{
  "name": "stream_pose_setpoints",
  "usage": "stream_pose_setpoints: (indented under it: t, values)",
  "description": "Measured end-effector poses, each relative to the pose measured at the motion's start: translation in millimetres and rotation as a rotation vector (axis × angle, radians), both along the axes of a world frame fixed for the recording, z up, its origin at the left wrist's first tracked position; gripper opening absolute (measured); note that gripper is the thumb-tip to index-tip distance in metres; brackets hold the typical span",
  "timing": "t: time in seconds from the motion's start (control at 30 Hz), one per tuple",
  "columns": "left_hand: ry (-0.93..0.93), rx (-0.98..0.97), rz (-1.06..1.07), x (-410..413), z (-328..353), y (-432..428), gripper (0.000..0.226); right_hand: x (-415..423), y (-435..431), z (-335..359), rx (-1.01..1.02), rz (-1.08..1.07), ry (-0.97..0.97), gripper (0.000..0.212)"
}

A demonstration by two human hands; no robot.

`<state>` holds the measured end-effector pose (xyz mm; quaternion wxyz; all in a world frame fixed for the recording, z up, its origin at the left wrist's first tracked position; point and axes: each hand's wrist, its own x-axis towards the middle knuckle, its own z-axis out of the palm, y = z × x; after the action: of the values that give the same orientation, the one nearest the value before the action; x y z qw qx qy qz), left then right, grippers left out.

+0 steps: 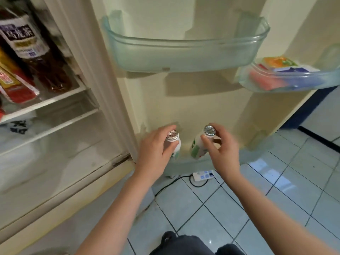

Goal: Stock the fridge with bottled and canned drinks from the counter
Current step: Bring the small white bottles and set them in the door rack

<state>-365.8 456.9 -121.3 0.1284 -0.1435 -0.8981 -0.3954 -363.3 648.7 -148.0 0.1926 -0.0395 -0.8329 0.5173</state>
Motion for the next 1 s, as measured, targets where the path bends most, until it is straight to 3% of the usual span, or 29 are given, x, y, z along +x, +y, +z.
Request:
stream_pose_setpoints:
  t: [0.2,0.47,0.57,0.63,0.77,0.87,0.93,1.0]
  values:
    - [-0.151,-0.067,-0.114,-3.8,-35.1,0.7,0.037,4.8,-0.4,-26.3,0.186,0.043,-0.069,0.039]
    - [-0.127,-0.024,-0.142,-7.9,-40.7,5.0,0.038,5.0,-5.9,-28.7,0.205,0.057,-0.082,0.045]
    - [-0.105,0.055,-0.13,-4.5,-42.5,6.7,0.042,10.5,-4.9,-28.9,0.16,0.038,-0.139,0.057]
    - [0.019,0.099,-0.105,-0.7,-42.1,9.6,0.04,19.1,-0.1,-30.6,0.182,0.003,-0.147,0.059]
    - [0.51,0.076,-0.113,8.8,-43.2,24.4,0.019,45.3,23.2,-37.1,0.259,-0.151,-0.089,0.044]
    - [0.636,0.093,-0.298,18.7,-49.5,46.2,0.021,71.7,49.4,-46.9,0.237,-0.248,-0.131,0.036]
    - [0.567,0.13,-0.465,26.4,-59.0,64.1,0.021,92.4,68.4,-57.4,0.207,-0.32,-0.21,0.037]
    - [0.348,0.128,-0.573,33.6,-72.7,81.1,0.021,115.1,86.5,-69.7,0.184,-0.384,-0.312,0.04]
